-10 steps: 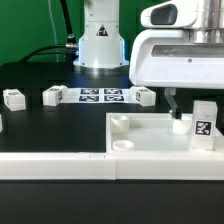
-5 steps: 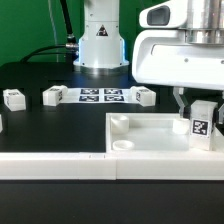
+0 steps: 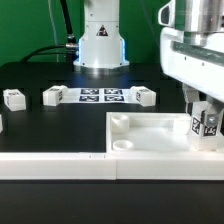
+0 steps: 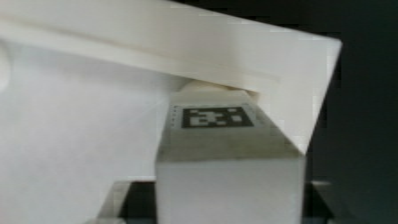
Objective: Assemble square table
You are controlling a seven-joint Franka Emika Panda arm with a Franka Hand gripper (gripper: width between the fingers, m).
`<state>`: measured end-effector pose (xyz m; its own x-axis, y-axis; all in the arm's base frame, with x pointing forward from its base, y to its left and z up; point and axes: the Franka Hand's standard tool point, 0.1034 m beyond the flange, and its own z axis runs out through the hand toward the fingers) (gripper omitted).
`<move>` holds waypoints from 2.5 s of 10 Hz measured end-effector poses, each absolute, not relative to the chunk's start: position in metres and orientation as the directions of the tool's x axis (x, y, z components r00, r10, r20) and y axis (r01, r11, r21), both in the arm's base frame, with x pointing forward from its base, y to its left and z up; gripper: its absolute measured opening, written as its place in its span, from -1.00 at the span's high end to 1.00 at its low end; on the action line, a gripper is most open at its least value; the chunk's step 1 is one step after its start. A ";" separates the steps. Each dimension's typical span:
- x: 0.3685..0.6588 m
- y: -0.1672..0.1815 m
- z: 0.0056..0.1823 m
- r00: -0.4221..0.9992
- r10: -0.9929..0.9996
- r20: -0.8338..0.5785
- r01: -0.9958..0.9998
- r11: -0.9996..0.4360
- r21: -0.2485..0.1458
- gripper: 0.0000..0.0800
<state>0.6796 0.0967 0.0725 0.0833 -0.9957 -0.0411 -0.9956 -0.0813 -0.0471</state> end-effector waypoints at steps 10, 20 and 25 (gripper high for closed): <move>0.677 0.095 0.072 -0.262 -0.960 -0.096 -0.965 0.264 -0.010 -0.55; 0.673 0.119 0.125 -0.209 -0.968 -0.137 -0.976 0.215 -0.026 -0.62; 0.669 0.118 0.113 0.069 -0.995 -0.069 -0.998 -0.069 -0.002 -0.62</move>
Offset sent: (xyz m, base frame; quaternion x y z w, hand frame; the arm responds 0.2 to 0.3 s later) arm 0.0141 0.0056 0.0030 0.0280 -0.0454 0.2256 0.9728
